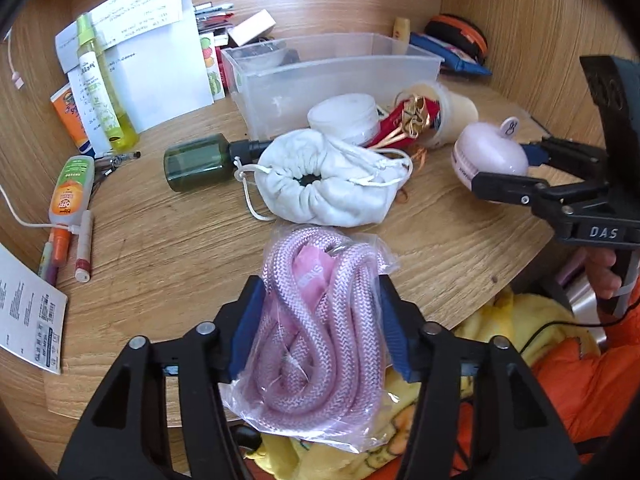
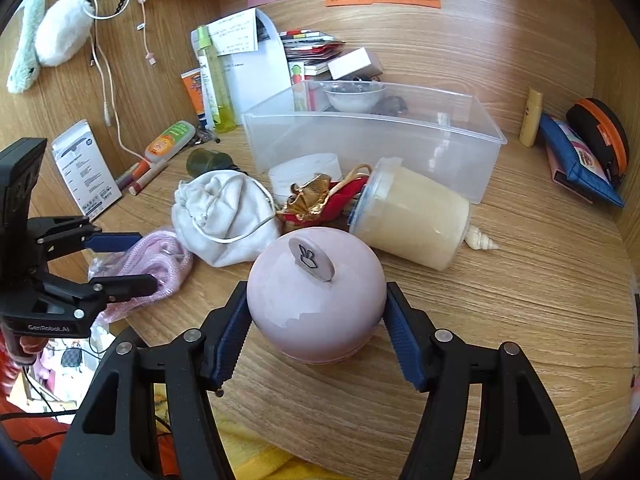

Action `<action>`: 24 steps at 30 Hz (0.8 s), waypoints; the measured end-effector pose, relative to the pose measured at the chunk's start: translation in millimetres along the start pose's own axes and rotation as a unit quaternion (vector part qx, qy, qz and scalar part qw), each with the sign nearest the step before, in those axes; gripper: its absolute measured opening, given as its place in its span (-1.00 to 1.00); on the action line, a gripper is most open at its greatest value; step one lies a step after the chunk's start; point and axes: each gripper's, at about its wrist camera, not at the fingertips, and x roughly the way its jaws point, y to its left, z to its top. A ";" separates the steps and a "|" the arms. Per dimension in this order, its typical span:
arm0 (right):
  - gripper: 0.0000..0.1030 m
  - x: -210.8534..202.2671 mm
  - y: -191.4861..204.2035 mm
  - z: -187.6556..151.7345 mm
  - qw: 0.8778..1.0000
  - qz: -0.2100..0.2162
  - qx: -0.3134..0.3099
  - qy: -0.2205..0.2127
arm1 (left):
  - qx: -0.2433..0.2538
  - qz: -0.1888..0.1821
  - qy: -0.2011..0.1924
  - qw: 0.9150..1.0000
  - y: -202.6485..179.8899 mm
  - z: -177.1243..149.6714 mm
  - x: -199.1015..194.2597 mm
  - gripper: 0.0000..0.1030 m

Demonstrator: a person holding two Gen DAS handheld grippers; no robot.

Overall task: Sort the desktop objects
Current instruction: 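Grasp the bagged pink rope with the left tool while the right tool grasps the pink jar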

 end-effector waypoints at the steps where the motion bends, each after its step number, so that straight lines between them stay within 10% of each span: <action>1: 0.18 -0.3 0.8 -1.0 1.000 0.000 0.000 0.000 | 0.003 -0.001 0.006 1.000 0.0 0.4 2.8 0.26; 24: 0.18 -18.3 -9.5 19.3 1.000 0.008 0.003 -0.028 | -0.056 0.013 -0.042 0.997 17.5 -7.9 -35.2 0.06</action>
